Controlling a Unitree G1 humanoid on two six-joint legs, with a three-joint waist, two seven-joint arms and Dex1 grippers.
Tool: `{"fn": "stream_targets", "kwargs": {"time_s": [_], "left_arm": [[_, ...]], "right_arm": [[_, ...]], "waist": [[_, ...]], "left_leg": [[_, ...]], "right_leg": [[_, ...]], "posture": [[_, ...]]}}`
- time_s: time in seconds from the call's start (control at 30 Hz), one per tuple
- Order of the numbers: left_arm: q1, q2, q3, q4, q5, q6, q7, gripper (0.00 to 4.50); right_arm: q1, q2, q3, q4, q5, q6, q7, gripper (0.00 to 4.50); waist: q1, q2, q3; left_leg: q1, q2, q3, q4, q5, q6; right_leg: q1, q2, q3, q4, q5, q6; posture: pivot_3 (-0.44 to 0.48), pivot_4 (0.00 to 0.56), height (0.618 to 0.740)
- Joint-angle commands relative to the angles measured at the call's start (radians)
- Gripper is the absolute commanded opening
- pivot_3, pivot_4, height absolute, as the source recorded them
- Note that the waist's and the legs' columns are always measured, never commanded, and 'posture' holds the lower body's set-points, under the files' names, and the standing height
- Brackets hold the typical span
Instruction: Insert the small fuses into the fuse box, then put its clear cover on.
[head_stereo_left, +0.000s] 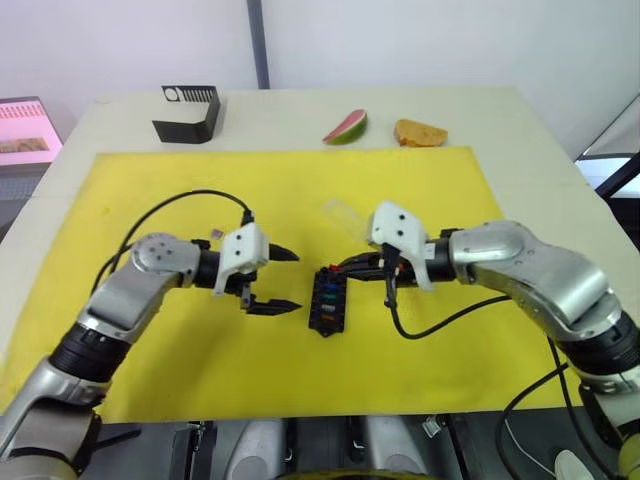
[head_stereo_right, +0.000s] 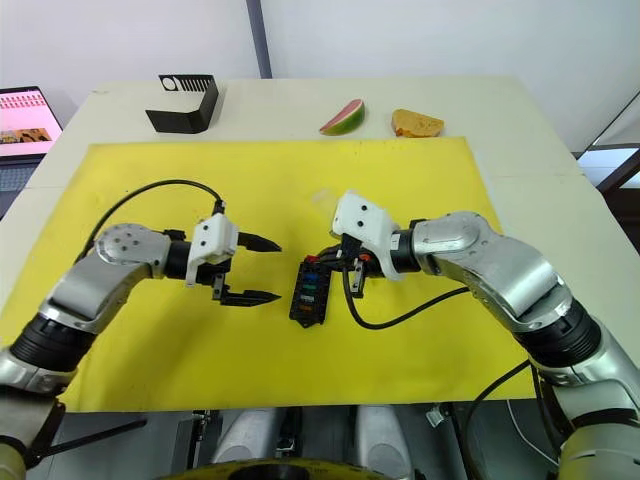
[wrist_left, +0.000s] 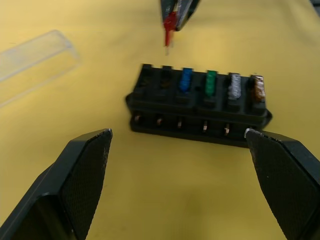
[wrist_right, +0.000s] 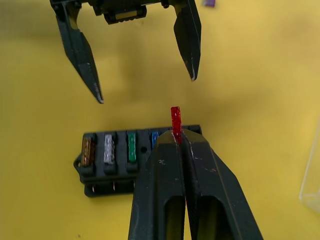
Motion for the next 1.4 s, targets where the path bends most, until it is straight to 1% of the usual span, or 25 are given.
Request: {"fn": "stream_targets", "kwargs": {"time_s": [0.03,0.3,0.47,0.77,1.4], "left_arm": [[-0.007,-0.009,0.021,-0.009,0.018,-0.018,-0.024,4.47],[-0.009,-0.038,0.035,-0.005,0.043,-0.014,-0.023,4.47],[-0.014,-0.053,0.035,-0.001,0.058,-0.013,-0.019,4.47],[-0.012,-0.066,0.041,-0.014,0.071,-0.007,-0.016,4.47],[-0.022,-0.09,0.05,-0.014,0.08,-0.002,-0.01,4.47]], "right_arm": [[-0.021,0.015,0.003,-0.01,-0.058,-0.027,0.028,0.0],[-0.052,0.065,0.037,0.03,-0.159,-0.024,0.056,0.0],[-0.047,0.072,0.051,0.026,-0.201,-0.022,0.083,0.0],[-0.033,0.071,0.034,0.007,-0.217,-0.009,0.103,0.0],[-0.032,0.087,0.061,0.04,-0.282,-0.033,0.131,0.0]], "waist": [[0.0,0.0,0.0],[0.0,0.0,0.0],[0.001,0.0,0.0],[0.0,0.0,0.0],[0.0,0.0,0.0]], "left_leg": [[0.0,0.0,0.0,0.0,0.0,0.0],[0.0,0.0,0.0,0.0,0.0,0.0],[0.0,0.0,0.0,0.0,0.0,0.0],[0.0,0.0,0.0,0.0,0.0,-0.001],[0.0,0.0,0.0,0.0,0.0,-0.001]], "right_leg": [[0.0,0.0,0.0,0.0,0.0,0.0],[0.0,0.0,0.0,0.0,0.0,0.0],[0.0,0.0,0.0,0.0,0.0,0.0],[0.0,0.0,0.0,0.001,0.0,0.0],[0.0,0.0,0.0,0.001,0.0,0.0]], "posture": [[0.0,0.15,0.74],[0.0,0.15,0.74],[0.0,0.15,0.74],[0.0,0.15,0.74],[0.0,0.15,0.74]]}}
